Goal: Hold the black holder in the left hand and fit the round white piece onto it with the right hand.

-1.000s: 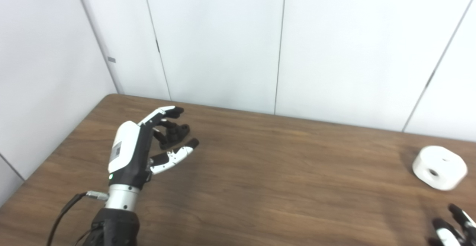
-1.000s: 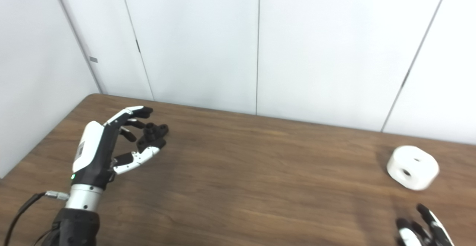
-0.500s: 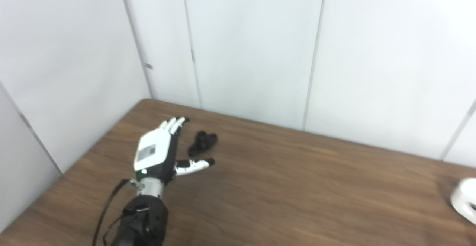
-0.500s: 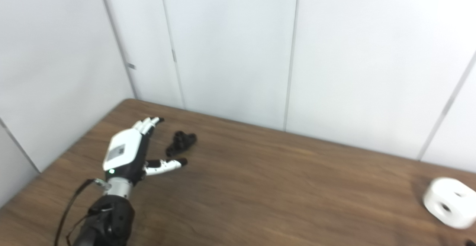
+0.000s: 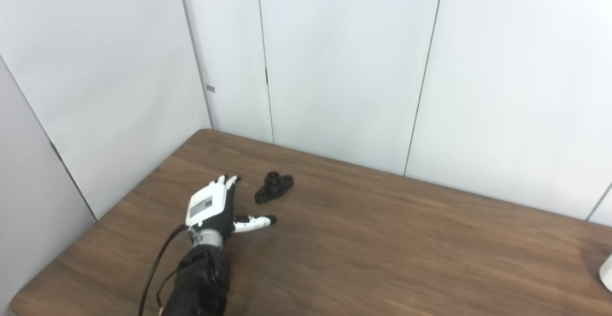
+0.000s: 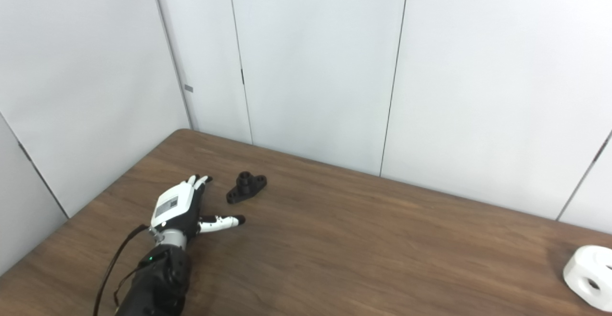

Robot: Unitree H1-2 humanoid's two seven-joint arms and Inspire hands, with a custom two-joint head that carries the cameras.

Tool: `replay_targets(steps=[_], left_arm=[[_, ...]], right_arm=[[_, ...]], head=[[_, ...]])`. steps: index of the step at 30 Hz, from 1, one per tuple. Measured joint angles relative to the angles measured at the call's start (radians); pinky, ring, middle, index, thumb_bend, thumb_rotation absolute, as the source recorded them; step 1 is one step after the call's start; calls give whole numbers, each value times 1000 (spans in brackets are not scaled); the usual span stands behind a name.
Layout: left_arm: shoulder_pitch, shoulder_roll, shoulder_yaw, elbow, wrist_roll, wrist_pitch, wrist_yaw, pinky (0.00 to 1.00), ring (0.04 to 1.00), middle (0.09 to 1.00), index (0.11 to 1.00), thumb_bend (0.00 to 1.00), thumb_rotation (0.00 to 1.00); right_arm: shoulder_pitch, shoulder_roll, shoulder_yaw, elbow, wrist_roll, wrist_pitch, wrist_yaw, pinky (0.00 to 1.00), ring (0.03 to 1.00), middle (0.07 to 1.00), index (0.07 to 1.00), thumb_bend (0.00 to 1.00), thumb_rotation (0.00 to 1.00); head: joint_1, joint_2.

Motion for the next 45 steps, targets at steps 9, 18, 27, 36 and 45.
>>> replay_targets(steps=[9, 18, 27, 36, 45], left_arm=[[-74, -14, -9, 165, -94, -9, 150, 1000, 1000, 1000, 855, 933, 388], [-121, 11, -58, 317, -212, -81, 329, 1000, 966, 944, 798, 937, 331], [-129, 34, -111, 352, -276, -101, 406, 995, 951, 925, 737, 945, 291], [-134, 57, -161, 358, -291, -97, 432, 944, 945, 915, 523, 610, 83], [-136, 75, -226, 377, -278, -109, 484, 856, 919, 890, 481, 520, 47]], right_arm=[[3, 1, -21, 0, 8, -5, 9, 881, 959, 1000, 898, 340, 474], [16, 2, -27, 0, 14, -20, 20, 901, 967, 1000, 894, 344, 462], [27, 7, -29, -3, 14, -32, 22, 865, 947, 992, 882, 344, 428], [30, 11, -31, -10, 14, -30, 22, 882, 951, 991, 879, 342, 419], [32, 12, -32, -11, 24, -31, 23, 896, 968, 1000, 886, 357, 419]], head=[[-3, -2], [-15, 0], [-23, 3], [-29, 8], [-29, 6]])
